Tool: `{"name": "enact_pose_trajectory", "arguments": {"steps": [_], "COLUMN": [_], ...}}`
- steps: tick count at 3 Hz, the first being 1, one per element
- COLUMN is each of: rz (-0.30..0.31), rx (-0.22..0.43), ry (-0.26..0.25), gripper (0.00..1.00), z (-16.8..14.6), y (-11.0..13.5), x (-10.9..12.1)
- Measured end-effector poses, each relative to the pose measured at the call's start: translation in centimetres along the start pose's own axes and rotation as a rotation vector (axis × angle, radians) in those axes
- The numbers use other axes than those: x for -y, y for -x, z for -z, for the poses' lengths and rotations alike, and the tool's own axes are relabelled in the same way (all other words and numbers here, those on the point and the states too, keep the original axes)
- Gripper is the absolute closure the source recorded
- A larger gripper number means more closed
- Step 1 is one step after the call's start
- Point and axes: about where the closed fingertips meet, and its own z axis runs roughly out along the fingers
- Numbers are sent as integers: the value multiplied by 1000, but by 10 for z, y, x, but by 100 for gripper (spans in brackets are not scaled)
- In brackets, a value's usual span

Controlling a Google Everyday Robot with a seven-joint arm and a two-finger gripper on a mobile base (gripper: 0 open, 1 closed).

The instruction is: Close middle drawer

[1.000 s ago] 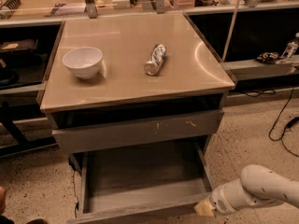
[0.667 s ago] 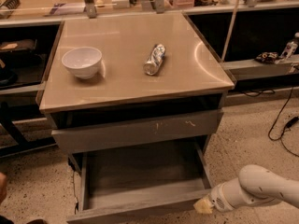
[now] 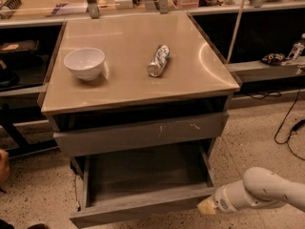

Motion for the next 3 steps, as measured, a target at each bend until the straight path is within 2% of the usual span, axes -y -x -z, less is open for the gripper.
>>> {"name": "enact_pose_trajectory", "arguments": {"steps": [1,2,3], "rz": [16,16,48], "rx": [21,21,27], "ry": [-15,-15,-24], "gripper": [100,100,100], "z": [1,1,-4], "y": [22,22,65], "x": [11,11,30]}}
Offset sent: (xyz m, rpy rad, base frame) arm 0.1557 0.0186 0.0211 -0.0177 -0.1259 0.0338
